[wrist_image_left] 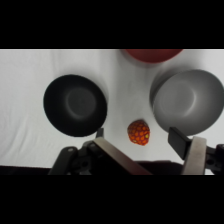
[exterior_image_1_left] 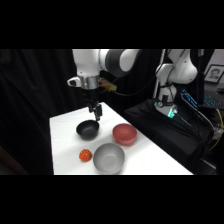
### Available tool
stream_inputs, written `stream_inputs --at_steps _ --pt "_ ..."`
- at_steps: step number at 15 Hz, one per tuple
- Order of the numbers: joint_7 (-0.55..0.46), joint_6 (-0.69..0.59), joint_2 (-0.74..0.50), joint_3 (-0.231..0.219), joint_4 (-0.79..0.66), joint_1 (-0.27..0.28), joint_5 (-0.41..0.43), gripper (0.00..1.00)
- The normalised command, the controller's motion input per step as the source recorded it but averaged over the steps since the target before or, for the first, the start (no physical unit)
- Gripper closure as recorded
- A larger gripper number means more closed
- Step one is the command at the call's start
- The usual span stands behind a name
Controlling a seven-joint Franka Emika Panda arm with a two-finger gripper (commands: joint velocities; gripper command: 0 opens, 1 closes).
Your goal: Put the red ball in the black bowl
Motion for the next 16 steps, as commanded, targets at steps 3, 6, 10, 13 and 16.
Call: stream_inputs --at_steps 3,6,10,13,16 --pt "0.02 -0.03 0.04 0.028 0.06 -0.018 -0.007 0.00" --pt "0.00 -0.04 0.16 0.027 0.23 -0.025 0.012 0.00" --pt "-0.03 -0.08 0.29 0.029 0.43 -0.043 0.065 0.00" --pt "-0.08 -0.10 0.36 0.056 0.54 -0.072 0.168 0.00" --pt "-0.16 -0.07 0.38 0.103 0.54 -0.117 0.269 0.00"
